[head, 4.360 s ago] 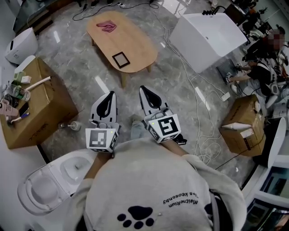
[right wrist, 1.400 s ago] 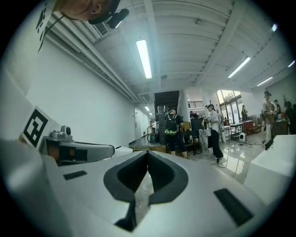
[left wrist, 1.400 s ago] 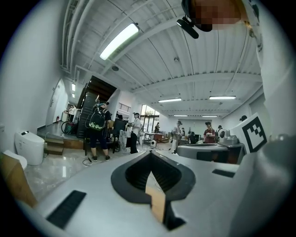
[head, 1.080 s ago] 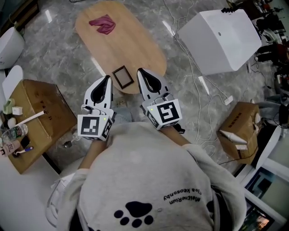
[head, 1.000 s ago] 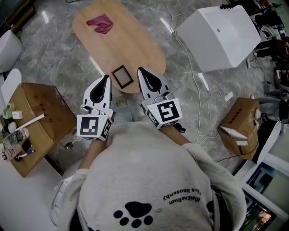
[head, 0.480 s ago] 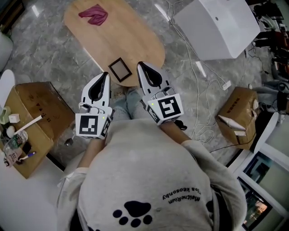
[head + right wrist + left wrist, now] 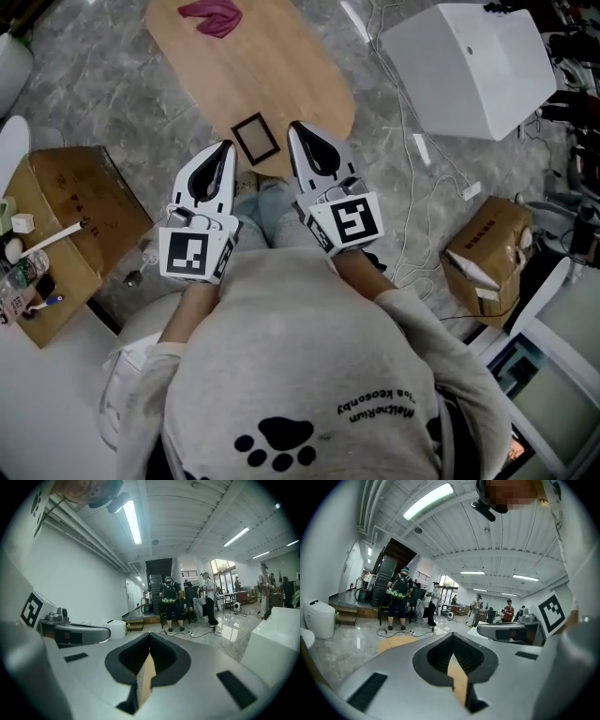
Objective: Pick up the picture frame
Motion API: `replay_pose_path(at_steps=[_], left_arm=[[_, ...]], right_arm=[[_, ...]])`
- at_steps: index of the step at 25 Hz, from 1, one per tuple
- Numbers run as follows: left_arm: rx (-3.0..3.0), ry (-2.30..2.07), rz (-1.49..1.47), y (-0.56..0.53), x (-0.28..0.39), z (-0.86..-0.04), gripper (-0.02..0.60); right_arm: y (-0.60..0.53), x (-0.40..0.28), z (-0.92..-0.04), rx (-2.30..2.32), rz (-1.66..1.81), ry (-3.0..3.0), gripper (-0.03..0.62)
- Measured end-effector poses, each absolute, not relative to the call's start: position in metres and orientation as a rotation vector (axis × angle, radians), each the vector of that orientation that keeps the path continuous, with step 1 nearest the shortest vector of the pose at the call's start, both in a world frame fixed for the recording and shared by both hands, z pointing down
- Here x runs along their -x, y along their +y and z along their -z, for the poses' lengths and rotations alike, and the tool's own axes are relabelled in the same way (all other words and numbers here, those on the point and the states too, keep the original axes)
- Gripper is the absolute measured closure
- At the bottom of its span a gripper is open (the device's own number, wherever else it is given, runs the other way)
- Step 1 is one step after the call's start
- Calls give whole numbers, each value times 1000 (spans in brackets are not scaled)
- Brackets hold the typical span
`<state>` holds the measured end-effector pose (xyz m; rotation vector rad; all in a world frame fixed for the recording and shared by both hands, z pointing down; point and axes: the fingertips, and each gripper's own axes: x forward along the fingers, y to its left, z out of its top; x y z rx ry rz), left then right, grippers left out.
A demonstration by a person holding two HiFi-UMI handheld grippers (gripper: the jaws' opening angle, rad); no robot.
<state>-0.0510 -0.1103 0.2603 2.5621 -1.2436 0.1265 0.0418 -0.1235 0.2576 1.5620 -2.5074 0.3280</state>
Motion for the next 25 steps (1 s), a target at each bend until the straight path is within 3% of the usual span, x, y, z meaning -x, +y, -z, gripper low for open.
replay_pose_path(at_steps=[25], left_arm=[[-2453,-1338,-193,-146,49,-389,574]], right_arm=[[-170,-49,-401,-1350,-424,-2514,586]])
